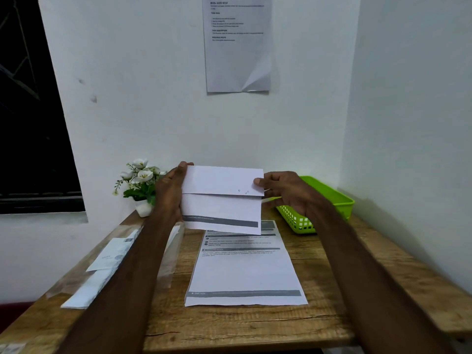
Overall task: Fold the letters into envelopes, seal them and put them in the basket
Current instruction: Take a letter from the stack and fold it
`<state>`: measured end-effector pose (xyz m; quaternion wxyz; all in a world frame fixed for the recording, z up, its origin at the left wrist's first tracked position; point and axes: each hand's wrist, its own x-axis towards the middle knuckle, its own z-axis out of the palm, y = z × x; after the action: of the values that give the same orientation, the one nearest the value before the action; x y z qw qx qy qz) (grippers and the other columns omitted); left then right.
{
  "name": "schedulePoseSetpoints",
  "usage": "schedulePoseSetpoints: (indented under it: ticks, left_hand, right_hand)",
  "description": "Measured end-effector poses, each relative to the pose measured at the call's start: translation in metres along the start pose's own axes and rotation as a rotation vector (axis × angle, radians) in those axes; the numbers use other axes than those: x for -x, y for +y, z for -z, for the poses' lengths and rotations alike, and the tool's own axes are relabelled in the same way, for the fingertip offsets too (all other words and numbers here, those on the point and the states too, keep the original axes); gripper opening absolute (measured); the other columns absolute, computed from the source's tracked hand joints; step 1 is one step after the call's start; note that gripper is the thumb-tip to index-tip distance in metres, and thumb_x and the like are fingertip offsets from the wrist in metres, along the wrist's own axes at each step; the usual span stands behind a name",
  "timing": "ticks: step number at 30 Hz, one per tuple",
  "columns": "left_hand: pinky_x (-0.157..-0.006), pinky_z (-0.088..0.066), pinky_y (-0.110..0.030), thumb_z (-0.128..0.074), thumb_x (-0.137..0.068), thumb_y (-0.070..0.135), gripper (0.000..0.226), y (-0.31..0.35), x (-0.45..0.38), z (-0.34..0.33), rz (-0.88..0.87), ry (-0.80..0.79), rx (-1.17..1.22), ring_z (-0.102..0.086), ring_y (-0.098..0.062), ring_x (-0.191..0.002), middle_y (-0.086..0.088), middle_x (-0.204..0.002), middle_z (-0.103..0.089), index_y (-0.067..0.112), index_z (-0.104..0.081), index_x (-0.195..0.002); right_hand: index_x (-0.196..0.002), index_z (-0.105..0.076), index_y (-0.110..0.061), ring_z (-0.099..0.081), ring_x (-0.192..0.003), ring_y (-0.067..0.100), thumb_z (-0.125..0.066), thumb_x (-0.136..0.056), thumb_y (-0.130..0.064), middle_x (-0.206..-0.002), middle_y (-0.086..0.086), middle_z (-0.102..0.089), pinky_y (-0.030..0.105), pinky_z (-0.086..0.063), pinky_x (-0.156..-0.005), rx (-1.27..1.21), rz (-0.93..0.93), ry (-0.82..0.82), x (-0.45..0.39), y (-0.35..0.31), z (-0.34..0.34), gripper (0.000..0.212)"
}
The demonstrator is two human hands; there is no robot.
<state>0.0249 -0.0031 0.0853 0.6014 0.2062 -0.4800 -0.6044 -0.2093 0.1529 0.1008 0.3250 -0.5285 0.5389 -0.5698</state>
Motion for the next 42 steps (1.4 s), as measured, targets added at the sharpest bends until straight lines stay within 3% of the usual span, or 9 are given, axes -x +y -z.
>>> schedulePoseSetpoints:
  ticks: [9,13,18,24,27,30,33,36,42]
  left_hand:
    - [-0.078,-0.063,-0.047,-0.08,-0.08,0.024,0.047,0.008,0.006,0.013,0.355,-0.386,-0.275,-0.071,-0.034,-0.107,-0.017,-0.114,-0.075,0.006,-0.068,-0.122]
    - [-0.077,-0.059,-0.053,-0.083,-0.074,0.02,0.05,0.0,0.001,0.017,0.368,-0.334,-0.352,-0.069,-0.038,-0.098,-0.024,-0.117,-0.071,0.003,-0.069,-0.119]
    - [-0.059,-0.064,-0.036,-0.056,-0.099,0.004,0.015,0.001,0.0,0.013,0.398,-0.24,-0.176,-0.072,-0.022,-0.082,-0.01,-0.098,-0.077,0.007,-0.068,-0.108]
    - [-0.063,-0.064,-0.041,-0.031,-0.104,0.028,0.046,0.006,-0.001,0.017,0.486,-0.239,-0.01,-0.068,-0.033,-0.096,-0.021,-0.116,-0.07,0.007,-0.066,-0.124]
    - [-0.062,-0.064,-0.041,-0.042,-0.104,0.049,0.051,0.005,-0.003,0.018,0.51,-0.275,-0.047,-0.068,-0.032,-0.099,-0.021,-0.118,-0.07,0.007,-0.066,-0.123]
    - [-0.062,-0.064,-0.041,-0.062,-0.099,0.023,0.03,-0.001,-0.002,0.015,0.448,-0.263,-0.126,-0.071,-0.027,-0.092,-0.02,-0.125,-0.068,0.004,-0.067,-0.121]
    - [-0.069,-0.063,-0.038,-0.063,-0.098,0.012,0.019,-0.006,-0.001,0.014,0.396,-0.283,-0.154,-0.072,-0.025,-0.091,-0.019,-0.125,-0.069,0.009,-0.071,-0.114]
    - [-0.068,-0.063,-0.037,-0.064,-0.097,0.014,0.016,-0.005,-0.002,0.013,0.355,-0.278,-0.17,-0.073,-0.024,-0.088,-0.017,-0.118,-0.072,0.012,-0.073,-0.11]
    - [-0.07,-0.062,-0.034,-0.072,-0.092,0.024,0.017,-0.005,0.002,0.007,0.271,-0.365,-0.295,-0.07,-0.021,-0.092,-0.012,-0.117,-0.074,0.017,-0.079,-0.106]
  right_hand:
    - [-0.117,-0.072,-0.004,-0.074,-0.088,0.022,-0.07,-0.093,-0.011,-0.108,0.012,-0.077,0.033,-0.062,-0.071,-0.131,0.05,0.151,-0.011,0.01,-0.002,0.025]
    - [-0.119,-0.072,-0.008,-0.074,-0.096,0.026,-0.068,-0.094,-0.01,-0.111,0.012,-0.076,0.04,-0.062,-0.081,-0.129,0.073,0.156,-0.013,0.012,0.002,0.025]
    - [-0.116,-0.074,-0.007,-0.072,-0.096,0.018,-0.065,-0.093,0.003,-0.111,0.009,-0.076,0.038,-0.062,-0.075,-0.078,0.157,0.115,-0.008,0.008,0.004,0.026]
    - [-0.105,-0.077,0.006,-0.07,-0.113,0.017,-0.051,-0.09,0.019,-0.125,0.008,-0.072,0.034,-0.062,-0.083,0.149,0.301,0.09,-0.006,0.011,0.006,0.033]
    - [-0.104,-0.076,0.008,-0.068,-0.114,0.017,-0.052,-0.083,0.024,-0.125,0.013,-0.07,0.02,-0.057,-0.082,0.269,0.358,0.115,-0.011,0.015,0.004,0.036]
    - [-0.099,-0.077,0.008,-0.069,-0.108,0.012,-0.05,-0.079,0.026,-0.123,0.014,-0.071,0.018,-0.057,-0.079,0.353,0.382,0.129,-0.014,0.018,0.004,0.038]
    - [-0.097,-0.082,-0.003,-0.068,-0.112,0.012,-0.045,-0.075,0.025,-0.122,0.007,-0.072,0.033,-0.06,-0.085,0.445,0.336,0.14,-0.017,0.02,0.008,0.051]
    - [-0.104,-0.081,-0.009,-0.066,-0.111,0.01,-0.039,-0.074,0.022,-0.119,0.003,-0.074,0.033,-0.059,-0.083,0.476,0.283,0.239,-0.018,0.018,0.012,0.06]
    - [-0.098,-0.082,-0.019,-0.071,-0.094,0.001,-0.067,-0.093,-0.025,-0.098,-0.009,-0.079,0.033,-0.056,-0.088,0.549,0.347,0.318,-0.021,0.019,-0.008,0.017]
